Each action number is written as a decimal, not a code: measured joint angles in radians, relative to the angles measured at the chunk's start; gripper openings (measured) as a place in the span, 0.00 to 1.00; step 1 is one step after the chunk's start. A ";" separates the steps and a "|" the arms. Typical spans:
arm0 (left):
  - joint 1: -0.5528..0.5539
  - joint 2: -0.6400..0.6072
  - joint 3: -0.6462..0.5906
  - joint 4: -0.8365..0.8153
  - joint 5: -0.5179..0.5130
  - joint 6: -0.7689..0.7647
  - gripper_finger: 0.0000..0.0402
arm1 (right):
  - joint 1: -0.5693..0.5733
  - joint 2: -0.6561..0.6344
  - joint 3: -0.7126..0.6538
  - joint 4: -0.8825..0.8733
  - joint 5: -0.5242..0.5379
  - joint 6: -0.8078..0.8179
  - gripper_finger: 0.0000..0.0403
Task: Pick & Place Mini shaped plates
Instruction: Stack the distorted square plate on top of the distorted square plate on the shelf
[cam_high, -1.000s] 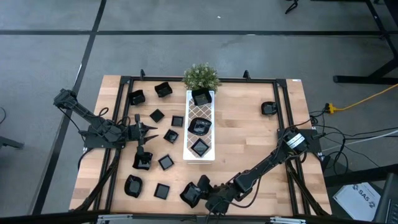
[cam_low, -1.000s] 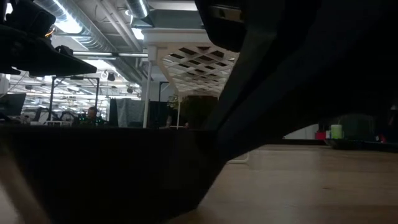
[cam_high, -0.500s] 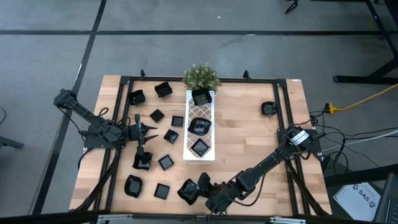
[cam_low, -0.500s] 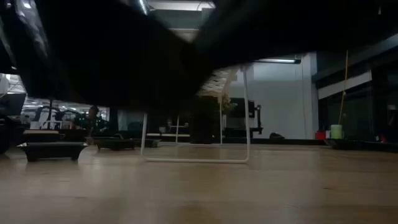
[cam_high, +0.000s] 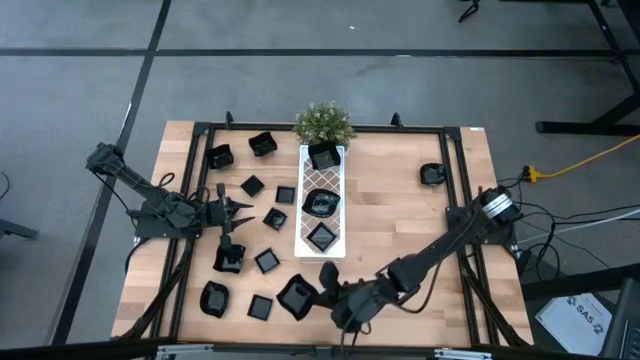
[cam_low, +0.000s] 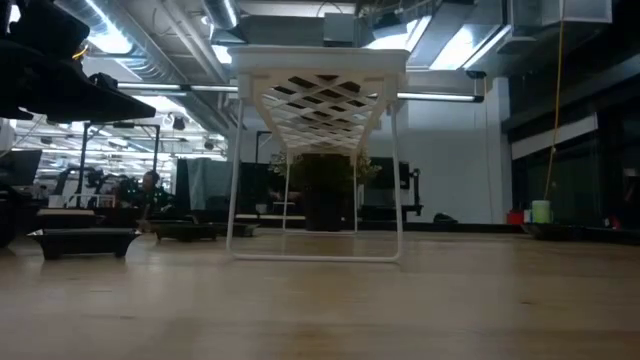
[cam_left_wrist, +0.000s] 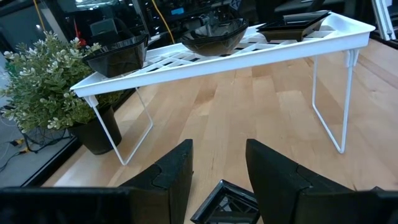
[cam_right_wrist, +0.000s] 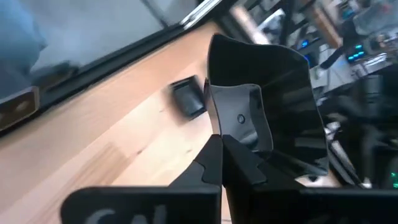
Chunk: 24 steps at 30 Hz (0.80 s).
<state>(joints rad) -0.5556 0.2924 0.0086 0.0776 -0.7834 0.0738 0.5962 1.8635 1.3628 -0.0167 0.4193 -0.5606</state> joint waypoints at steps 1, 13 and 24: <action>0.000 0.000 0.000 0.000 0.000 0.000 0.36 | -0.005 -0.018 0.000 -0.003 0.000 0.000 0.01; 0.000 0.000 0.000 0.000 0.000 0.000 0.36 | -0.107 -0.191 0.000 -0.075 0.047 0.002 0.01; 0.000 0.000 0.000 0.000 0.000 0.000 0.36 | -0.242 -0.279 0.000 -0.239 0.179 -0.035 0.01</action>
<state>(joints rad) -0.5556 0.2923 0.0087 0.0772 -0.7834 0.0741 0.3545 1.5843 1.3628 -0.2556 0.5984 -0.5954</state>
